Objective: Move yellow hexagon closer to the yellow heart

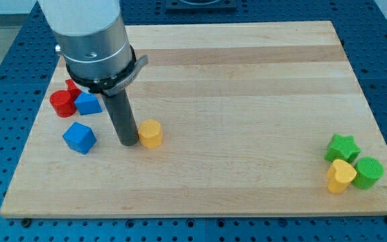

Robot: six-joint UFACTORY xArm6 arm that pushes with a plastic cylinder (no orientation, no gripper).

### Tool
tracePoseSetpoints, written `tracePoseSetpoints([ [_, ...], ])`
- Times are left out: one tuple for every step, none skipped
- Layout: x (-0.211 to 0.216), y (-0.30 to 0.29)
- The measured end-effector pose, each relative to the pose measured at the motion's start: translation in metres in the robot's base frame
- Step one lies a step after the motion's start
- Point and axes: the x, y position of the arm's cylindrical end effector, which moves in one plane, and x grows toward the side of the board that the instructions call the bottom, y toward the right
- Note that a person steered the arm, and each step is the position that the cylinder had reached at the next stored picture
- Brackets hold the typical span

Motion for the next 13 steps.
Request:
tracePoseSetpoints([
  [-0.015, 0.001],
  [-0.019, 0.023],
  [-0.004, 0.045],
  [0.015, 0.066],
  [0.032, 0.079],
  [0.045, 0.081],
  [0.050, 0.083],
  [0.051, 0.108],
  [0.051, 0.140],
  [0.051, 0.169],
  [0.051, 0.191],
  [0.051, 0.211],
  [0.054, 0.230],
])
